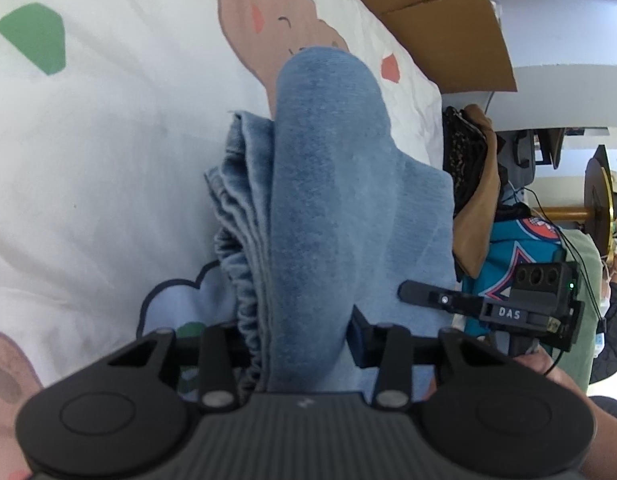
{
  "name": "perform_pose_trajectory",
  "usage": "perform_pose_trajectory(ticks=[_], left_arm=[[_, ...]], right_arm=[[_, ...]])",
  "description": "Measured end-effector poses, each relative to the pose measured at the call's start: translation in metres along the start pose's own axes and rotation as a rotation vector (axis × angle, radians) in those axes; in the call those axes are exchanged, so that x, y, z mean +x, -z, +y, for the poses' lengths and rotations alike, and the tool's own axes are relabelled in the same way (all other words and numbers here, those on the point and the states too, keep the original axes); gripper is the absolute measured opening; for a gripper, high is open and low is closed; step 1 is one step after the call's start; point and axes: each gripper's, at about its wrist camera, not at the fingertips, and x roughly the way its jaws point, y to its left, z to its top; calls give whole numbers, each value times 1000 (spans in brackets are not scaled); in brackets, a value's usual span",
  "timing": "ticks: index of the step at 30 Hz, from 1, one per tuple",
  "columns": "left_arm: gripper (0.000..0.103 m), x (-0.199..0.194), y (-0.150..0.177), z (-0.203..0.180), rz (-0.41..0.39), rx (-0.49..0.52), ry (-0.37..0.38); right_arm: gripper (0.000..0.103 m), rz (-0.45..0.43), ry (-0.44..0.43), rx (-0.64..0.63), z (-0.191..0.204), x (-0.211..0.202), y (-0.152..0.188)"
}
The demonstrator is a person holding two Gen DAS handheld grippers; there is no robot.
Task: Fold clothes
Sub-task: 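Lift the gripped denim stack off the duvet with both tools, then carry the denim stack with both tools toward the brown cardboard pile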
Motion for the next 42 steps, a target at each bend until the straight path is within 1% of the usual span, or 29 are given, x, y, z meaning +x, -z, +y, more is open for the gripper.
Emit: perform_pose_trajectory(ticks=[9,16,19,21,24,29,36,42], left_arm=[[42,-21,0,-16,-11,-16,-11],[42,-39,-4,-48,-8,-1,-42],[42,-52,-8,-64,-4,1,-59],[42,-63,-11,-77,-3,21,-74],[41,-82,-17,-101,-10,83,-104],[41,-116,-31,-142,-38,119,-112],[41,-164,-47,-219,-86,181,-106],[41,-186,-53,-289,-109,225,-123]], right_arm=[[20,-28,-1,-12,26,-20,3],[20,-64,-26,17,42,-44,5],[20,-78,-47,26,53,-56,4],[20,-89,-65,30,60,-66,2],[20,-109,-82,18,78,-82,-4],[20,-148,-101,-30,113,-118,-18],[20,-229,-116,-120,162,-192,-44],[20,-278,-104,-166,191,-256,-61]])
